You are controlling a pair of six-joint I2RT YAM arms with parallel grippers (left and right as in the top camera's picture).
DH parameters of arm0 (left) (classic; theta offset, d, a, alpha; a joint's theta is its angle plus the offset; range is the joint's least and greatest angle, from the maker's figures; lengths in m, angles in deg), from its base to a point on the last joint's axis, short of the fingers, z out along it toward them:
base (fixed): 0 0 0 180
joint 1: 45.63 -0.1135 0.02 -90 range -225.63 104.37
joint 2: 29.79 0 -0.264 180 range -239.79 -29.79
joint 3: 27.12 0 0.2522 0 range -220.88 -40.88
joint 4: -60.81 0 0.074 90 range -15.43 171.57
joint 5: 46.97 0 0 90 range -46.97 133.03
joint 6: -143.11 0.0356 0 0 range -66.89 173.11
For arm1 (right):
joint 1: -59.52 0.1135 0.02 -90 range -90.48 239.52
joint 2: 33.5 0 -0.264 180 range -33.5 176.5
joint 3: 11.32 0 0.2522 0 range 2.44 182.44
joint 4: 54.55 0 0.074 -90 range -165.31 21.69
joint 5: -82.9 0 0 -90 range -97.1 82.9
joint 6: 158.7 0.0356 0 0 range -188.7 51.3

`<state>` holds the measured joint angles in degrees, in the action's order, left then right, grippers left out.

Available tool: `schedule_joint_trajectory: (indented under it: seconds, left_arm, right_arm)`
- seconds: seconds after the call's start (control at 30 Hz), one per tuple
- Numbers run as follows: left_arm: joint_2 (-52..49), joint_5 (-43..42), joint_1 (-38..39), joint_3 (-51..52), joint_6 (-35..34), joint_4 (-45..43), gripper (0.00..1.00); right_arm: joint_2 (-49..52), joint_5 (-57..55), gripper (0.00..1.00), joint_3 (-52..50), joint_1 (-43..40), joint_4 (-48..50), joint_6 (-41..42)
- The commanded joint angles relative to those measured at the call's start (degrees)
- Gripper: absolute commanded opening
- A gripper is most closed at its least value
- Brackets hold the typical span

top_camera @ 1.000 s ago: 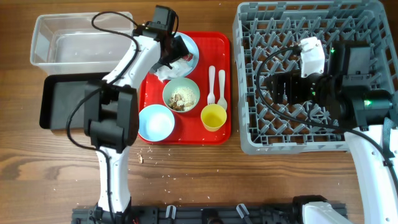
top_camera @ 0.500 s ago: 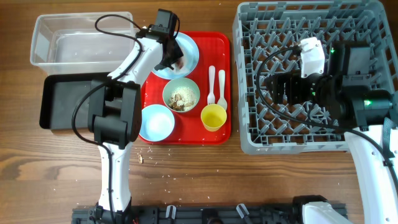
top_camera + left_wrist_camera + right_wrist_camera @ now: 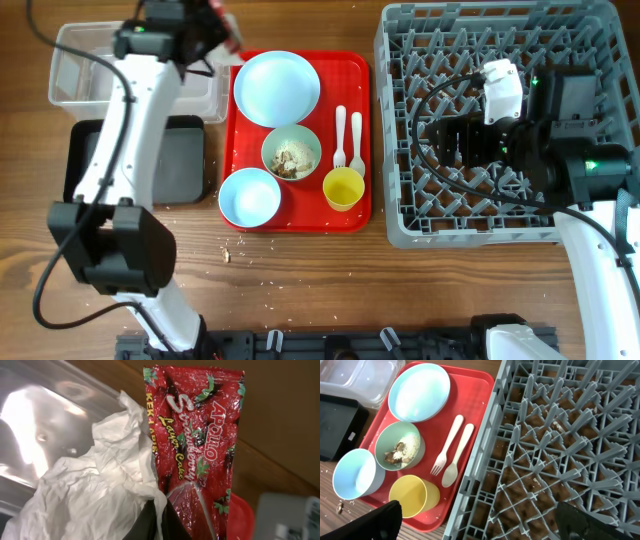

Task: Sort waste into correct bins and load items into the dishwasher rack
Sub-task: 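Drop the wrapper and tissue into the clear plastic bin with left gripper, then grasp the green rice bowl with the left gripper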

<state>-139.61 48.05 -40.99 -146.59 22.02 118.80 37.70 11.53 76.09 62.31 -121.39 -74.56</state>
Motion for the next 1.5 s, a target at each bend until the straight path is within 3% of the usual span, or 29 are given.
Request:
schedule_joint_trajectory:
  seconds: [0.0, 0.1, 0.17, 0.2, 0.23, 0.3, 0.43, 0.47, 0.57, 0.63, 0.73, 0.77, 1.0, 1.13, 1.23, 1.37, 1.47]
  left_arm:
    - [-4.6, 4.3, -7.0, 0.0, 0.9, -1.3, 0.04]
    - [-10.3, 4.3, -11.0, 0.0, 0.9, -3.9, 0.2]
    - [-12.3, 4.3, -11.7, 0.0, 0.9, -4.4, 0.62]
    - [-12.6, 4.3, -11.7, 0.0, 0.9, -4.3, 0.77]
    - [-12.5, 4.3, -11.7, 0.0, 0.9, -4.2, 0.86]
    - [-9.1, -0.3, -11.6, -0.1, 5.4, -3.0, 0.94]
    - [0.1, -11.7, -10.5, -0.1, 7.6, 7.3, 0.94]
    - [2.5, -13.4, -8.9, -0.1, 7.6, 12.9, 0.88]
    - [4.0, -13.4, -1.6, 0.0, 9.6, 26.0, 0.88]
    - [3.9, -12.9, 5.0, 1.5, 11.4, 29.2, 0.87]
    - [3.9, -12.9, 14.0, 7.0, 11.4, 25.9, 0.76]
    - [3.9, -12.9, 16.9, 10.4, 11.3, 22.8, 0.68]
    - [3.8, -12.4, 22.8, 24.4, 11.4, 4.4, 0.43]
    - [3.0, -12.5, 22.9, 28.2, 12.5, -1.0, 0.42]
    - [1.1, -12.5, 23.0, 28.2, 17.4, -1.0, 0.44]
    - [-1.6, -12.5, 23.5, 28.2, 18.9, -1.2, 0.44]
    - [-3.1, -12.4, 24.5, 28.2, 20.5, -1.6, 0.4]
  right_arm:
    - [0.5, 0.8, 1.0, 1.2, -0.2, 0.1, 0.5]
    - [0.5, 0.8, 1.0, 1.2, -0.2, 0.3, 2.0]
    - [0.5, 0.8, 1.0, 1.2, -0.2, 0.3, 2.0]
    - [0.5, 0.8, 1.0, 1.2, -0.2, 0.3, 2.0]
    - [0.5, 0.8, 1.0, 1.2, -0.2, 0.3, 2.0]
    - [0.5, 0.8, 1.0, 1.2, -0.2, 0.3, 2.0]
    - [0.5, 0.8, 1.0, 1.2, -0.2, 0.3, 1.9]
    - [0.5, 0.8, 1.0, 1.2, -0.2, 0.3, 1.9]
    - [0.5, 0.8, 1.0, 1.2, -0.2, 0.3, 2.0]
    - [0.5, 0.8, 1.0, 1.2, -0.2, 0.3, 2.0]
    - [0.5, 0.8, 1.0, 1.2, -0.2, 0.3, 1.9]
    - [0.6, 0.8, 1.0, 1.2, -0.1, 0.3, 2.0]
    - [0.6, 0.8, 1.0, 1.2, -0.1, 0.0, 3.1]
    - [0.6, 0.8, 1.0, 1.2, -0.1, -0.5, 3.1]
    - [0.6, 0.8, 1.0, 1.2, -0.1, -0.5, 3.1]
    - [0.6, 0.8, 1.0, 1.2, -0.1, -0.5, 3.1]
    - [0.6, 0.8, 1.0, 1.2, -0.1, -0.5, 3.1]
